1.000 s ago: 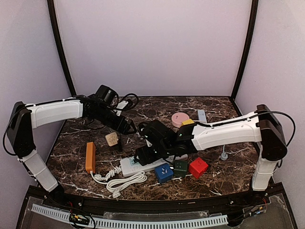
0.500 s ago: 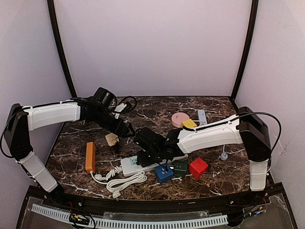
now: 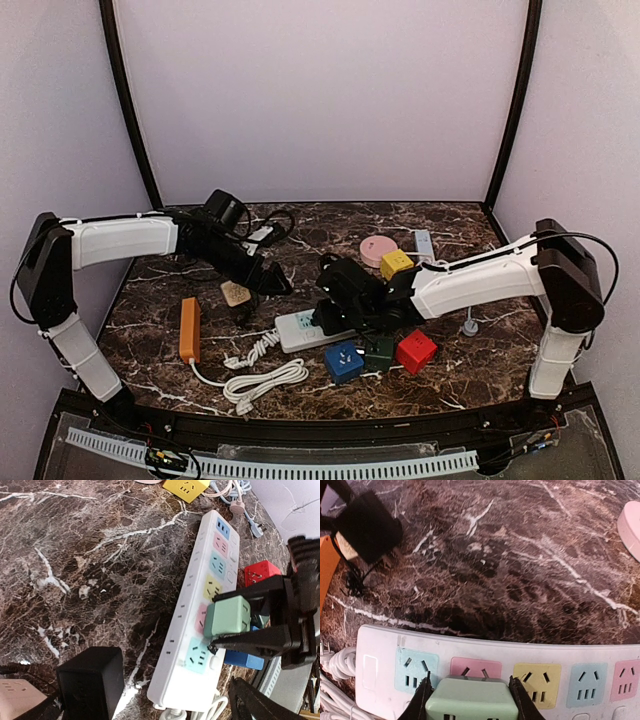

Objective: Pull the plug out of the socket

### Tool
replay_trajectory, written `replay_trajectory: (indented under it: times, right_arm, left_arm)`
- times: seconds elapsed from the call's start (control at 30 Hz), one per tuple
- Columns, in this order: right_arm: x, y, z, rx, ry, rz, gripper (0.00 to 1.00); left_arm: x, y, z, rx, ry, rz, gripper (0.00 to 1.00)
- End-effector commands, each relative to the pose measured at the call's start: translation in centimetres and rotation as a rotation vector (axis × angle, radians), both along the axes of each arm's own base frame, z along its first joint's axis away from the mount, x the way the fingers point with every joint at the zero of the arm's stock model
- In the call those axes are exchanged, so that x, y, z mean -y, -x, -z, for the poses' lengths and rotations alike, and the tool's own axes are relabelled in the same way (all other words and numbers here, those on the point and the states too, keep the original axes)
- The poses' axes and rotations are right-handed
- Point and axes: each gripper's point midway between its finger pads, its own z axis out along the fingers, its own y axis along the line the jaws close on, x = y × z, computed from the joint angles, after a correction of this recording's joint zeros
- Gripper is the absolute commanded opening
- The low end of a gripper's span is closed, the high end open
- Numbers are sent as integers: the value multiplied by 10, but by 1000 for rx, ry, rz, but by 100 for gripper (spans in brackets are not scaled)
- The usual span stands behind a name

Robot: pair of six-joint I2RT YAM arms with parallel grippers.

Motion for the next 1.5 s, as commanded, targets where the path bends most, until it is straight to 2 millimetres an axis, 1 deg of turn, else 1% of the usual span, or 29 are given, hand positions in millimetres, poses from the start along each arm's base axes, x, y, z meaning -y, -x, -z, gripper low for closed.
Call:
replay_trajectory:
  times: [0.0, 0.17, 0.27, 0.37, 0.47, 0.53, 0.63, 0.7, 0.73, 0.77, 0.8, 0.83, 0.87, 0.9, 0.93, 1.03, 1.13, 1.47]
  right_arm:
    - [-18, -23, -73, 172, -257, 8, 0]
    - [-26, -26, -93, 222, -310, -19, 0]
    - [-26, -27, -95, 231, -327, -9, 0]
    - [-22, -30, -98, 245, -333, 13, 0]
    - [-19, -30, -102, 268, -342, 21, 0]
    - [-17, -31, -105, 285, -342, 26, 0]
    - [-15, -32, -106, 302, -336, 27, 0]
    - [-14, -31, -108, 309, -334, 27, 0]
    - [-14, -31, -108, 313, -334, 25, 0]
    - [-14, -30, -108, 314, -333, 25, 0]
    - [-14, -31, -108, 316, -331, 27, 0]
    - [-14, -30, -108, 316, -332, 24, 0]
    - [-13, -31, -107, 317, -330, 27, 0]
    - [-14, -30, -107, 317, -331, 26, 0]
    - [-13, -30, -106, 315, -326, 25, 0]
    - [-12, -29, -105, 313, -328, 30, 0]
    - [-11, -28, -106, 315, -331, 28, 0]
    - [-10, -30, -104, 298, -347, 40, 0]
  left_arm:
    - [8, 12, 4, -86, 51, 39, 99]
    - [12, 16, 9, -124, 60, 51, 99]
    - [16, 22, 9, -149, 76, 78, 99]
    - [25, 31, 5, -172, 104, 122, 99]
    - [27, 37, 10, -194, 91, 144, 97]
    - [29, 39, 9, -204, 95, 157, 88]
    - [30, 40, 8, -209, 103, 163, 79]
    - [31, 40, 9, -212, 105, 164, 70]
    - [31, 41, 9, -216, 107, 165, 63]
    - [32, 41, 9, -218, 109, 165, 60]
    - [32, 41, 8, -222, 114, 166, 53]
    - [33, 41, 8, -224, 117, 166, 50]
    - [33, 42, 8, -227, 122, 168, 45]
    - [34, 41, 8, -225, 123, 168, 42]
    - [34, 41, 8, -227, 124, 168, 37]
    - [34, 41, 8, -225, 125, 170, 30]
    - [34, 42, 7, -226, 129, 172, 21]
    - [34, 42, 5, -223, 133, 177, 2]
